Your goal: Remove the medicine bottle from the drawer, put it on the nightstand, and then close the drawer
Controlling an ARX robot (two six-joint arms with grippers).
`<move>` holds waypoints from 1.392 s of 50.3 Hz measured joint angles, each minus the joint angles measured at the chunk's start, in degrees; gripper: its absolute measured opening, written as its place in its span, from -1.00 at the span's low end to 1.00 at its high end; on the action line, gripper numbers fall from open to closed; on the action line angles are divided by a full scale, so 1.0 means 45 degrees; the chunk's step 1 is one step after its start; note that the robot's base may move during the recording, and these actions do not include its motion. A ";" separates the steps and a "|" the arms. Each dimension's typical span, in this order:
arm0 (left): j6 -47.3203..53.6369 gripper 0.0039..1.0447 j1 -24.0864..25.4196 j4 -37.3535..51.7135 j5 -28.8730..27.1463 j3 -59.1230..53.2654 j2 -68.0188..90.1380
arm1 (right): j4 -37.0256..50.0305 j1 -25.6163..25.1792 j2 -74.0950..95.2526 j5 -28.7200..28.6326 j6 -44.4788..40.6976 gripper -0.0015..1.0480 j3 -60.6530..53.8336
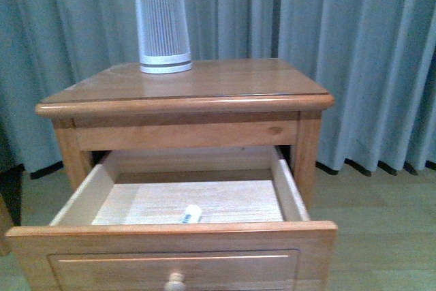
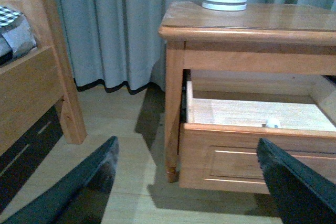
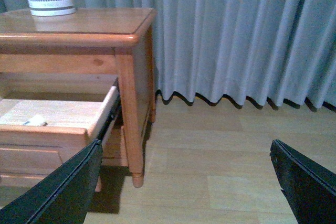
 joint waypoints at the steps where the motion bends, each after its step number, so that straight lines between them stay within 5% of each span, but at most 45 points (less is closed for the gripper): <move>1: 0.0000 0.67 0.0000 0.0000 0.0005 0.0000 0.0000 | -0.0005 0.0000 0.0000 0.0000 0.0000 0.87 0.0000; 6: 0.0005 0.91 0.0000 0.0000 -0.0010 0.0000 -0.0005 | 0.0000 0.0000 0.0000 0.0000 0.0000 0.87 0.0000; 28: 0.0010 0.88 0.0000 -0.0015 -0.0034 0.0000 -0.0049 | -0.0005 0.0000 0.0015 -0.0112 0.0000 0.87 0.0000; 34: 0.0010 0.88 0.0000 -0.0010 -0.0044 0.0000 -0.0053 | -0.0583 0.0923 0.1268 0.4391 0.0044 0.87 0.0389; 38: 0.0010 0.88 0.0000 -0.0010 -0.0039 0.0000 -0.0053 | 0.0602 0.0389 0.3201 0.5547 0.0078 0.87 0.0952; 44: 0.0015 0.88 0.0000 -0.0010 -0.0039 0.0000 -0.0053 | 0.2977 -0.0287 0.8019 0.4954 0.0175 0.87 0.3808; 57: 0.0015 0.88 0.0000 -0.0010 -0.0034 0.0000 -0.0053 | 0.2040 -0.0087 1.5616 0.3963 0.0811 0.87 0.8879; 70: 0.0015 0.88 0.0000 -0.0010 -0.0034 0.0000 -0.0053 | 0.2045 0.0627 1.9963 0.3308 0.1239 0.87 1.0652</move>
